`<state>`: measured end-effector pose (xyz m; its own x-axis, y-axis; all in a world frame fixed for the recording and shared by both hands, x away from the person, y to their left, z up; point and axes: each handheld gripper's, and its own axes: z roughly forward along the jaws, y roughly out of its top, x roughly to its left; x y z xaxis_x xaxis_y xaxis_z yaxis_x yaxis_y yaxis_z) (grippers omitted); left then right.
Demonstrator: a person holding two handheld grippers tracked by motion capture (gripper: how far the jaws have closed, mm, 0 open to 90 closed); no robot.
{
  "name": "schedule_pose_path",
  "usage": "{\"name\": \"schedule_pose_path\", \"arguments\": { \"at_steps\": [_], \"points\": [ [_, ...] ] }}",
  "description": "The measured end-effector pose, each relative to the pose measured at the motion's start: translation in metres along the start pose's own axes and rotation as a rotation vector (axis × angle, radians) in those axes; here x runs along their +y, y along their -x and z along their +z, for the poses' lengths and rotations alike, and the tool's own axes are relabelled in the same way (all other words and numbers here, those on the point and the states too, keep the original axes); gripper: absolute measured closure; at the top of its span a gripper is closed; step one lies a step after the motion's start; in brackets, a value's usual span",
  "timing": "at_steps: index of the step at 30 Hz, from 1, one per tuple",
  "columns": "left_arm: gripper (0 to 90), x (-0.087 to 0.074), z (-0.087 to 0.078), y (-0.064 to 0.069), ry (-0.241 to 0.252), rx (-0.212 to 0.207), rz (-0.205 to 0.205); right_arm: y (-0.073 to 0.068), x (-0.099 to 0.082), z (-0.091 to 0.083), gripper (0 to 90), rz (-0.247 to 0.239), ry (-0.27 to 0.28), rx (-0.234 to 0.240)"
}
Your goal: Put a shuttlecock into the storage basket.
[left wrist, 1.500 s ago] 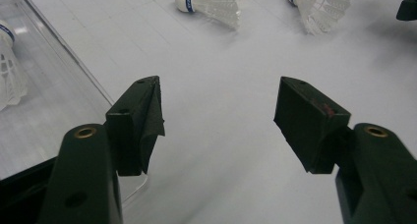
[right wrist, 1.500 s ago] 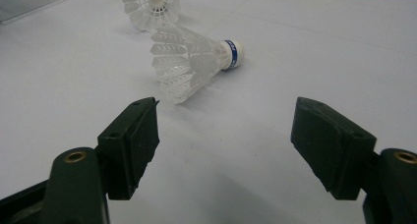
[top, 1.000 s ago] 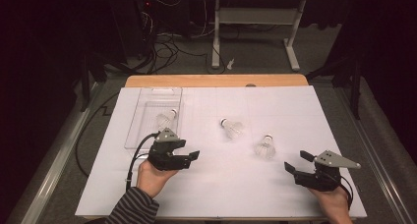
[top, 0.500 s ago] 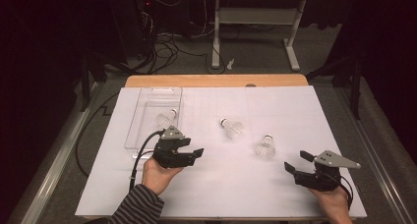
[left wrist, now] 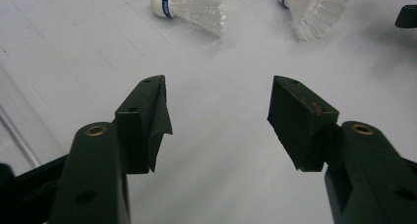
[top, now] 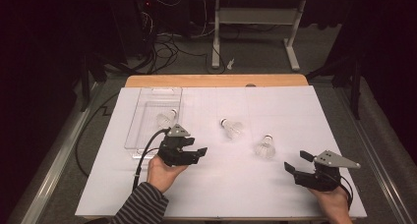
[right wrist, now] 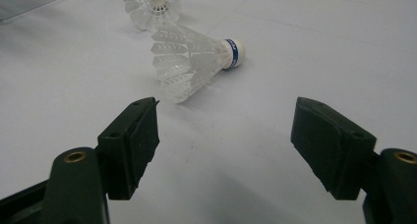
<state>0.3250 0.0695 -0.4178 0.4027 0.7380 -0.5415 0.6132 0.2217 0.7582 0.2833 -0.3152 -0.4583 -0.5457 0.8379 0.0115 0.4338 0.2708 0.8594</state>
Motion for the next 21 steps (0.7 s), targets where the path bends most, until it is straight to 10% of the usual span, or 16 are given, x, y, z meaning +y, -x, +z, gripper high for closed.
{"name": "schedule_pose_path", "arguments": {
  "at_steps": [21],
  "points": [
    [36.6, -0.003, 0.020, 0.008, -0.015, -0.016, 0.000, 0.000, 0.000, 0.000, 27.0, -0.001, -0.003, 0.002]
  ]
}}
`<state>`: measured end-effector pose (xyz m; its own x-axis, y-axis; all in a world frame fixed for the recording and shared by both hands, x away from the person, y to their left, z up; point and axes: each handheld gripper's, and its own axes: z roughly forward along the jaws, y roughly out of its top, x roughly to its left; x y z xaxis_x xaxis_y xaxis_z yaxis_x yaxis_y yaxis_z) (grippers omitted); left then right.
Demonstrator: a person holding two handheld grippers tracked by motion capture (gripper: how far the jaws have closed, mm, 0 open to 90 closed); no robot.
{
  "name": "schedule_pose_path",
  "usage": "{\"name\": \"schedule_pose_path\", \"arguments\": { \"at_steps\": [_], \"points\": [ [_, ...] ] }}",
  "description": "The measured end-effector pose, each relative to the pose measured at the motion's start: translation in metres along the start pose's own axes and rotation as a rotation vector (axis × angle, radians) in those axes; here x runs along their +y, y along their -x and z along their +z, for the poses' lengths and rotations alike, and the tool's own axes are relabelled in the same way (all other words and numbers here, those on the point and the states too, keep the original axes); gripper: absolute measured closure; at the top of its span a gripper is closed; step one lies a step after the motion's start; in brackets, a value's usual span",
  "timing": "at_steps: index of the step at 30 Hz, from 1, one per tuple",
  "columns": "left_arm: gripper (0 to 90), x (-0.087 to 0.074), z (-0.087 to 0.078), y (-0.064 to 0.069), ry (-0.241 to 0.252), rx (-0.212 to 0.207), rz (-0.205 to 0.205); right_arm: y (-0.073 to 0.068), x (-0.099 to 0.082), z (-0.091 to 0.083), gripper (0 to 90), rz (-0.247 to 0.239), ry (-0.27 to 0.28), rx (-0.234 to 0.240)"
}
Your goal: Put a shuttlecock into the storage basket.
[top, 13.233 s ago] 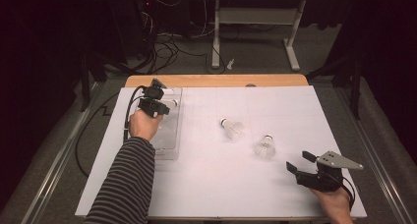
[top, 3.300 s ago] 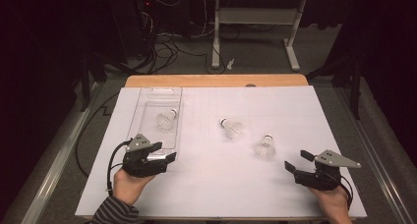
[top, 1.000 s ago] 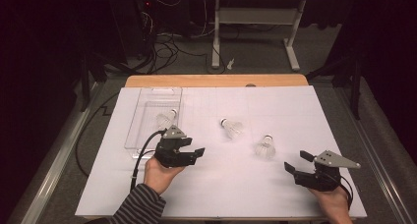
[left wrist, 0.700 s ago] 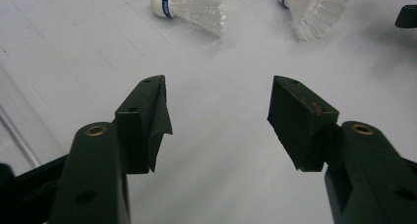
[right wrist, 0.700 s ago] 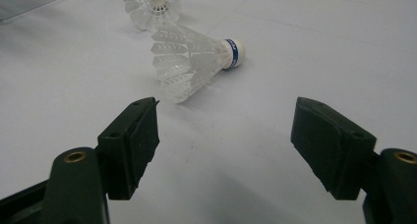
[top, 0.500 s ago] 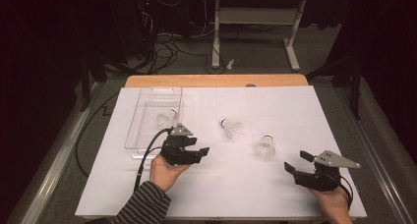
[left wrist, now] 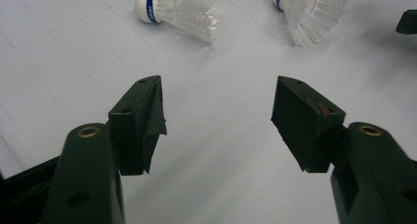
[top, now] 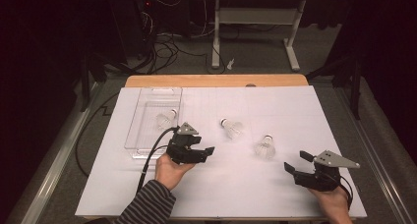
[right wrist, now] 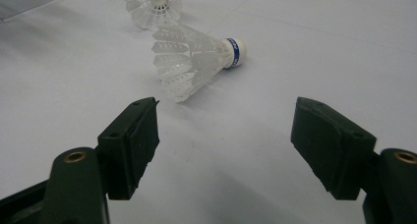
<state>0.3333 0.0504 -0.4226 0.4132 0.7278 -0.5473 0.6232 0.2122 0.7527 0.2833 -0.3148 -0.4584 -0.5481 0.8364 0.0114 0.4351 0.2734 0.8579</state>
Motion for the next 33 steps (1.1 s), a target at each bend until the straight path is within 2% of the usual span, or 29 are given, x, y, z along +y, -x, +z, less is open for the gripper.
{"name": "schedule_pose_path", "arguments": {
  "at_steps": [2, 15, 21, 25, 33],
  "points": [
    [34.9, -0.001, 0.002, 0.000, 0.005, 0.002, 0.014, 0.000, 0.000, 0.000, 27.0, 0.000, -0.002, 0.000],
    [32.8, -0.001, 0.012, 0.006, 0.016, -0.015, -0.005, 0.000, 0.000, 0.000, 27.1, -0.002, -0.002, 0.001],
    [33.6, -0.002, 0.018, 0.008, 0.023, -0.010, 0.011, 0.000, 0.000, 0.000, 27.0, -0.002, -0.003, 0.003],
    [37.2, -0.002, 0.020, 0.009, 0.035, -0.024, 0.026, 0.000, 0.000, 0.000, 27.0, -0.001, -0.003, 0.003],
    [38.2, 0.003, 0.026, 0.010, 0.021, 0.000, 0.006, 0.000, 0.000, 0.000, 27.0, -0.002, -0.004, 0.004]
  ]
}}
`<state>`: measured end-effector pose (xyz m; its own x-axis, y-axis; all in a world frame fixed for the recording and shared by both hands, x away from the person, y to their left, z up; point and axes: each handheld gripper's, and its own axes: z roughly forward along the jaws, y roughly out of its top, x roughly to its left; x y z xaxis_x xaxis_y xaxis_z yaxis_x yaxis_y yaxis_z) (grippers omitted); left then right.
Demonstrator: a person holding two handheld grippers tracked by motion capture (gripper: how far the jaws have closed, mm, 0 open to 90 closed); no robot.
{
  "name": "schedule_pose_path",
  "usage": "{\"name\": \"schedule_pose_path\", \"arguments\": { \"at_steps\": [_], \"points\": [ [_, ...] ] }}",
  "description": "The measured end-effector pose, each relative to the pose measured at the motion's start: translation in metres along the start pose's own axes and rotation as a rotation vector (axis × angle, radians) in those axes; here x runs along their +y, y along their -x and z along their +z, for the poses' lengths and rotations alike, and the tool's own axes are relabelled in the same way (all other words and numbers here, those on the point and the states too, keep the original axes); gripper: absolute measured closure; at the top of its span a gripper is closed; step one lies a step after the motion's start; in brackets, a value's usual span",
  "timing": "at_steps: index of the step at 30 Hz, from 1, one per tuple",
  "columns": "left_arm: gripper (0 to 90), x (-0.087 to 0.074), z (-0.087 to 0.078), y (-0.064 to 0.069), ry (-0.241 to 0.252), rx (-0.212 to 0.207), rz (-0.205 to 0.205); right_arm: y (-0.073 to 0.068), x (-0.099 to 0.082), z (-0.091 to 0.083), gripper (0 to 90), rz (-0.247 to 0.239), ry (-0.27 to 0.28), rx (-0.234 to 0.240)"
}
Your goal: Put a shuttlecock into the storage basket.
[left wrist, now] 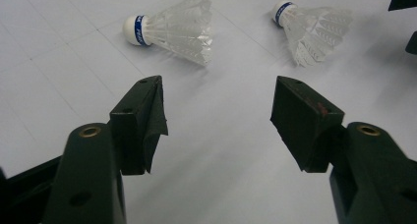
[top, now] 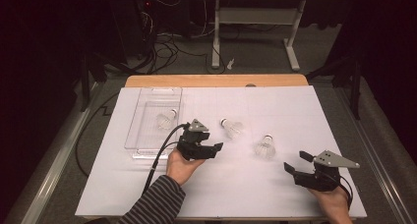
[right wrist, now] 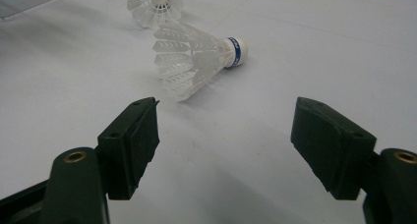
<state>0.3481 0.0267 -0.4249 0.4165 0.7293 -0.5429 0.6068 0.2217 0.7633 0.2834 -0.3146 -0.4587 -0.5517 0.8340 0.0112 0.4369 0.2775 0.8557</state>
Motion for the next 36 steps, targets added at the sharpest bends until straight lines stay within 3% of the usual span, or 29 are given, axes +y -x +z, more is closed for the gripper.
{"name": "schedule_pose_path", "arguments": {
  "at_steps": [4, 6, 16, 26, 36],
  "points": [
    [38.2, 0.000, 0.006, 0.001, -0.061, 0.004, -0.012, 0.000, 0.000, 0.000, 27.1, -0.001, -0.001, 0.001],
    [38.8, -0.001, 0.008, 0.003, -0.062, 0.010, 0.006, 0.000, 0.000, 0.000, 27.0, 0.003, -0.003, 0.001],
    [40.0, 0.006, 0.016, 0.005, -0.066, 0.011, 0.000, 0.000, 0.000, 0.000, 27.0, 0.002, -0.003, 0.001],
    [41.8, 0.013, 0.024, 0.007, -0.052, 0.027, 0.038, 0.000, 0.000, 0.000, 27.0, 0.003, -0.003, 0.004],
    [42.7, 0.016, 0.036, 0.011, -0.061, 0.042, 0.046, 0.000, 0.000, 0.000, 27.0, 0.000, -0.001, 0.007]
  ]
}}
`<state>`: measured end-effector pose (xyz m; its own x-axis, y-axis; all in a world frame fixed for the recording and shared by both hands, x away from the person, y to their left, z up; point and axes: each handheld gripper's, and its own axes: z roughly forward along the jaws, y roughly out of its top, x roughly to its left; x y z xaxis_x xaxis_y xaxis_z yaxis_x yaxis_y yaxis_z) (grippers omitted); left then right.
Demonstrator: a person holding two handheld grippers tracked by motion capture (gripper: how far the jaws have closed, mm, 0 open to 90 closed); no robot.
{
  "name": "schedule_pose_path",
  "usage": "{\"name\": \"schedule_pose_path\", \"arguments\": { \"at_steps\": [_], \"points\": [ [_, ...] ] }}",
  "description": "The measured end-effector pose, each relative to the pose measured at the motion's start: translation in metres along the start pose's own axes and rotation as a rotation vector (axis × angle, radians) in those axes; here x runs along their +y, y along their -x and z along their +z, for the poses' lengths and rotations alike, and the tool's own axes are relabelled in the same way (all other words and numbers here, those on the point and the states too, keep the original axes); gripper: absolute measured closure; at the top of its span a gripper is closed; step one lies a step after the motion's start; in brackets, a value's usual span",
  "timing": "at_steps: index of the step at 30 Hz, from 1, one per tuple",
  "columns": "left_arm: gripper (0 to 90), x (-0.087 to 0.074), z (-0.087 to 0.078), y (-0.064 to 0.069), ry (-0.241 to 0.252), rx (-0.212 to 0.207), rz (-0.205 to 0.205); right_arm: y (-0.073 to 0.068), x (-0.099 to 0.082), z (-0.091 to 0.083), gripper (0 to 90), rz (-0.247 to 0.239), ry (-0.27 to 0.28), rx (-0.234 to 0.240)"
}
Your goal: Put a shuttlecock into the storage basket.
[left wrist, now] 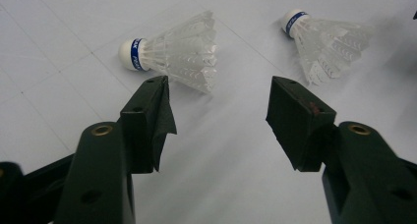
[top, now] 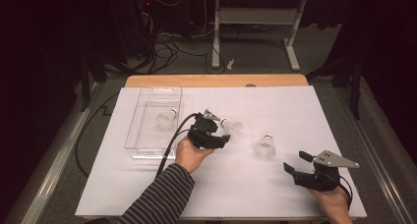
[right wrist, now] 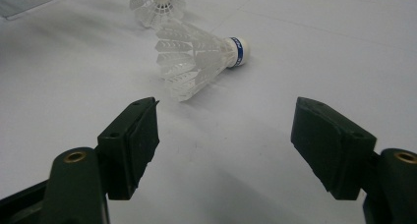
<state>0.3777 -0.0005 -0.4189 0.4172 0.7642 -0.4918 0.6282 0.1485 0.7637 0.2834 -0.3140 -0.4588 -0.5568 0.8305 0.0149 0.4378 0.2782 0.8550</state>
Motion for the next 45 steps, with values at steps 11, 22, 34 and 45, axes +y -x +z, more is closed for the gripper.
{"name": "schedule_pose_path", "arguments": {
  "at_steps": [11, 22, 34, 45],
  "points": [
    [46.0, 0.006, 0.009, 0.001, -0.026, 0.020, 0.006, 0.000, 0.000, 0.001, 27.0, -0.006, 0.000, 0.003],
    [46.9, 0.013, 0.021, 0.004, -0.039, 0.034, 0.004, 0.000, 0.000, 0.001, 26.9, -0.006, -0.001, 0.005],
    [49.2, 0.021, 0.032, 0.006, -0.050, 0.060, 0.013, 0.000, 0.000, 0.001, 26.9, -0.007, -0.006, 0.007],
    [49.6, 0.026, 0.042, 0.010, -0.066, 0.072, 0.032, 0.000, 0.000, 0.001, 26.9, -0.004, -0.007, 0.010]
  ]
}}
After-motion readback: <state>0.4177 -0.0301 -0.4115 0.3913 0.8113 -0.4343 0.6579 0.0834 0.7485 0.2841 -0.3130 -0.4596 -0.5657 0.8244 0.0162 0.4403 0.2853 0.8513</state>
